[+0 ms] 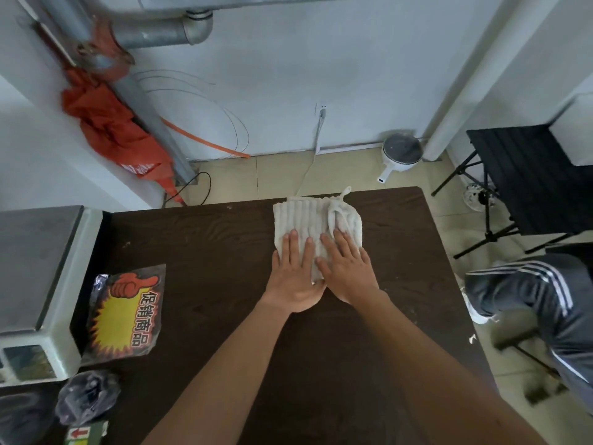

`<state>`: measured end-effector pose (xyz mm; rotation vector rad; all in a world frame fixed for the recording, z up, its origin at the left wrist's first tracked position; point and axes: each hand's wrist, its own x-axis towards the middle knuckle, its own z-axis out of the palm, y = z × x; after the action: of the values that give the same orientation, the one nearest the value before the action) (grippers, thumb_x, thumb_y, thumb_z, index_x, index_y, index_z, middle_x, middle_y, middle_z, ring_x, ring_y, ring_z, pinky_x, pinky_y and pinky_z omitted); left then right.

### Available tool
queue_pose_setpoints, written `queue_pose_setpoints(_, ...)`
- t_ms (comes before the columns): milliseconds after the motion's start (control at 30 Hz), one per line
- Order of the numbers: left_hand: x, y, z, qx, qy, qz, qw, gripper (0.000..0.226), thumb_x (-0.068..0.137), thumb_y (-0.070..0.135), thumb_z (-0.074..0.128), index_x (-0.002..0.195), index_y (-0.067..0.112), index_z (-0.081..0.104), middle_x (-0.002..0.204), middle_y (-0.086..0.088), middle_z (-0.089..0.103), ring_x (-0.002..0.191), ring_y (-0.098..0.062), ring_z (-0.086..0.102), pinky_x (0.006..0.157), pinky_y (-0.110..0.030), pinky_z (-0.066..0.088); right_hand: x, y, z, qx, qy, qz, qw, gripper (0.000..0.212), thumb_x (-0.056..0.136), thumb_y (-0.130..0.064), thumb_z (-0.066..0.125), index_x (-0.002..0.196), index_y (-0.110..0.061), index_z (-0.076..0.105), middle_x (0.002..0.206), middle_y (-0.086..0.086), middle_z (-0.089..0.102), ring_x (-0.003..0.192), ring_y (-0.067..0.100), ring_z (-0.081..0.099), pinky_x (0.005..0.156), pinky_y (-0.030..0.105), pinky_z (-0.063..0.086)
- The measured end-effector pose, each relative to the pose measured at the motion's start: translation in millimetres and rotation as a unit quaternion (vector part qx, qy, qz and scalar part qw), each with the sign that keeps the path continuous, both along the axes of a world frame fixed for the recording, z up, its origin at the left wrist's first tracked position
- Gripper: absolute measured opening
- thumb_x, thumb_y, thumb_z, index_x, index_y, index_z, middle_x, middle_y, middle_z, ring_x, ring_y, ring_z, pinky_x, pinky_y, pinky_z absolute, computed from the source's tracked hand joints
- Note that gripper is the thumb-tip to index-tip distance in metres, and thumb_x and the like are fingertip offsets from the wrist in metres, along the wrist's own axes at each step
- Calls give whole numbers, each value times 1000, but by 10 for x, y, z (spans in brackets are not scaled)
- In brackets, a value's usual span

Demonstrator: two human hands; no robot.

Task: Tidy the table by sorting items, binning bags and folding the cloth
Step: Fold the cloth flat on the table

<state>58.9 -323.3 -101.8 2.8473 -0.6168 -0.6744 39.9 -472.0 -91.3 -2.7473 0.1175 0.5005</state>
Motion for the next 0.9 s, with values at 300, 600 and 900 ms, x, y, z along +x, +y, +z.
queue_pose_setpoints(300,-158,-565,31,-8,0,-34,999,86,102,58,31,160,20,-20,161,-14,-37,151,-30,-31,126,-56,-4,-246,-608,53,-5,18,-19,1000,65,104,-51,23,160,-30,-3,168,-2,-14,154,14,-15,125,49,6)
queue_pose_setpoints(600,-165,-1009,29,-5,-1,-73,997,81,102,60,28,160,26,-17,165,-6,-33,153,-23,-28,126,-54,-3,-492,-984,11,-7,13,-82,997,64,105,-49,21,160,-29,-3,168,-1,-12,154,15,-15,125,49,6)
queue_pose_setpoints(900,-540,-1340,-25,-19,0,-99,995,81,101,57,29,160,27,-17,164,-5,-34,152,-22,-29,126,-54,-3,-1007,-1223,-67,-26,-15,-127,991,63,105,-48,18,160,-27,-3,169,2,-11,154,16,-15,125,49,7)
